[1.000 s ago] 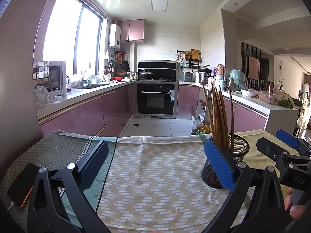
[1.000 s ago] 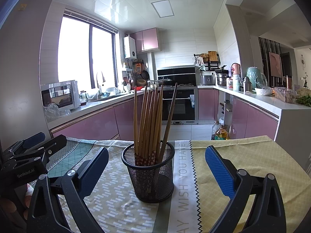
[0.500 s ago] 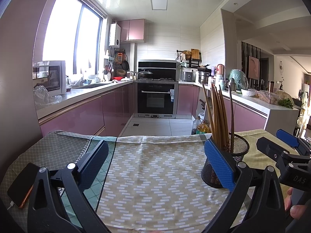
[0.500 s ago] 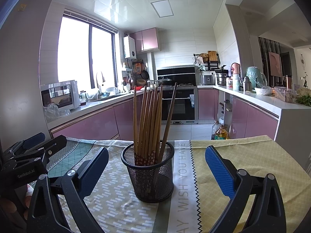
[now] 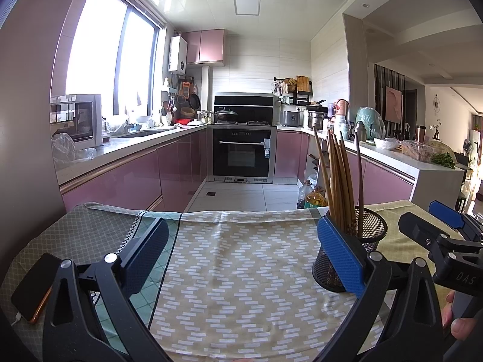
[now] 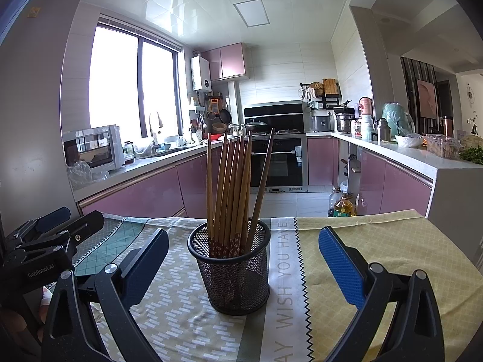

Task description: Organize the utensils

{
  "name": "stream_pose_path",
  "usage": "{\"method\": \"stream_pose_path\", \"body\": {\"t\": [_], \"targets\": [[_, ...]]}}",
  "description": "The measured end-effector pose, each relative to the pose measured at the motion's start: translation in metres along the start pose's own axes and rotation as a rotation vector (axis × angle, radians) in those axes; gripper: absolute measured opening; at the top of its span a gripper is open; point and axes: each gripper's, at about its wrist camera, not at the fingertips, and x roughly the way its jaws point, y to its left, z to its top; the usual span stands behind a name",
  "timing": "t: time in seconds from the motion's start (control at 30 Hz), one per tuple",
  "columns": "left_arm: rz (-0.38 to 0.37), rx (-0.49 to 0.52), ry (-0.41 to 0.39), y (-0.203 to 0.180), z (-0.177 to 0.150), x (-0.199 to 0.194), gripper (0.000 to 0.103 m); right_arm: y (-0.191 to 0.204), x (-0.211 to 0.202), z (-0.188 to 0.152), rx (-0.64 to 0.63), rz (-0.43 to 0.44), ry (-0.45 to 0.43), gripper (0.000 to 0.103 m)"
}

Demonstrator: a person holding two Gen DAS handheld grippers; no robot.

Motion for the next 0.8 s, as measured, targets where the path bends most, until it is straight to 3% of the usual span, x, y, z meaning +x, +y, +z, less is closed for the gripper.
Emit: {"method": "stream_pose_path", "body": {"t": [0.8], "targets": [[-0.002, 0.0, 0.002, -0.0004, -0.0007, 0.0001, 0.097, 0.0006, 0.0029, -0.0003, 0.006, -0.001, 0.002, 0.096]]}}
